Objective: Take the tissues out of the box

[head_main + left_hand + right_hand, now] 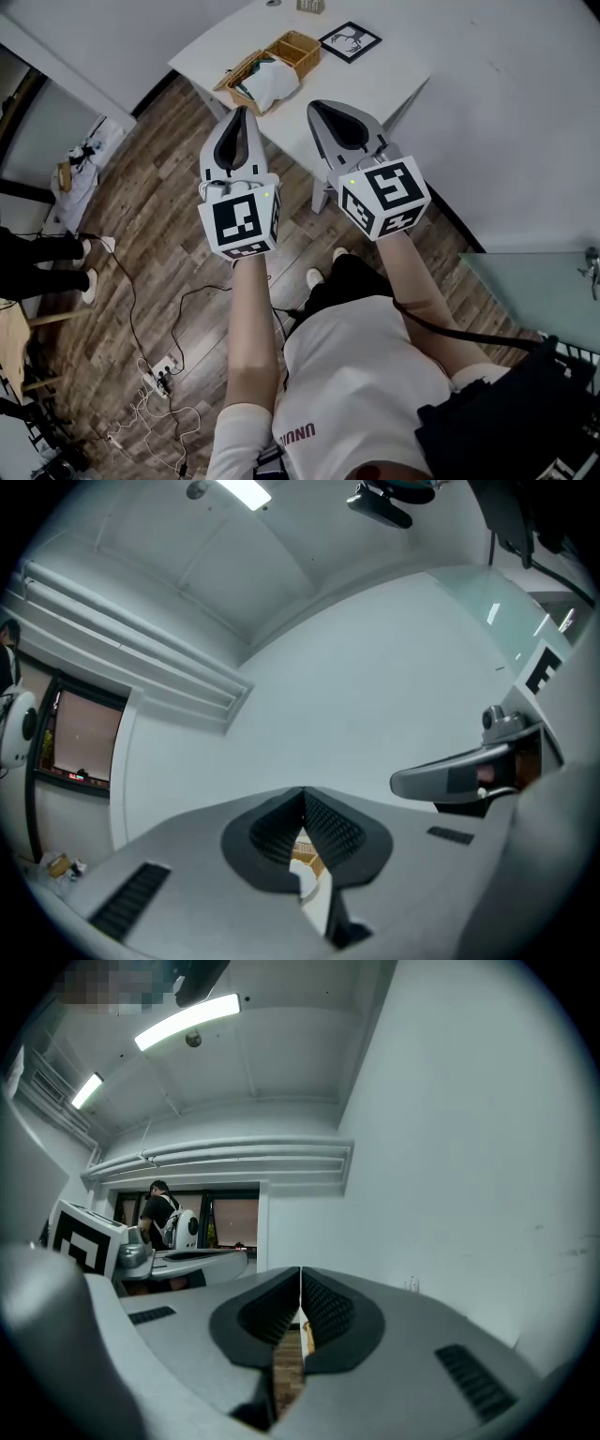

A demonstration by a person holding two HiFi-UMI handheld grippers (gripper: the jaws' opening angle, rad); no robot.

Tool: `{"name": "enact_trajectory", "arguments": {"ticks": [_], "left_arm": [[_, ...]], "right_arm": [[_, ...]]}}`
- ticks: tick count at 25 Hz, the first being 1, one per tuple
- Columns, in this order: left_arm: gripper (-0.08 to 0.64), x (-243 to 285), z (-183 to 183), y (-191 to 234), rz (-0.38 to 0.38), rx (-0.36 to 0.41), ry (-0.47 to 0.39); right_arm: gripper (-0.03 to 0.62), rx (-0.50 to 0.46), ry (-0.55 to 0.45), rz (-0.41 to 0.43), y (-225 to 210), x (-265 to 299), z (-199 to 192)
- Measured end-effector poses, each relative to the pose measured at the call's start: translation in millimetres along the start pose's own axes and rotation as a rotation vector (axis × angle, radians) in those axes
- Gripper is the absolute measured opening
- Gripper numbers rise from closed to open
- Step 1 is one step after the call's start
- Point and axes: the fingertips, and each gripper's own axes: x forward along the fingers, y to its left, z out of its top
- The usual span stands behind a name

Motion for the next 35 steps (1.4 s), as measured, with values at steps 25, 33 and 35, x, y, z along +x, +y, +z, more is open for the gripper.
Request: {"name": "enact_trajectory", "arguments": {"ticks": [25,33,35], "left_arm": [[0.014,123.9,-42.7,37.6,0.037,0.006,0.056],[0.014,154.2,-56.8,40.3,0.050,0.015,0.092],[0.014,159.2,-60.7,43.0,0.058,0.013,0.105]], "right_arm": [[0.020,0.025,0.010,0.034,-91.2,113.4,-7.3],[0.020,0.032,0.013,0.057,-123.2,138.0,-5.8],[0.020,0.033,0.015,0.062,-129.5,142.3,-5.4]]}}
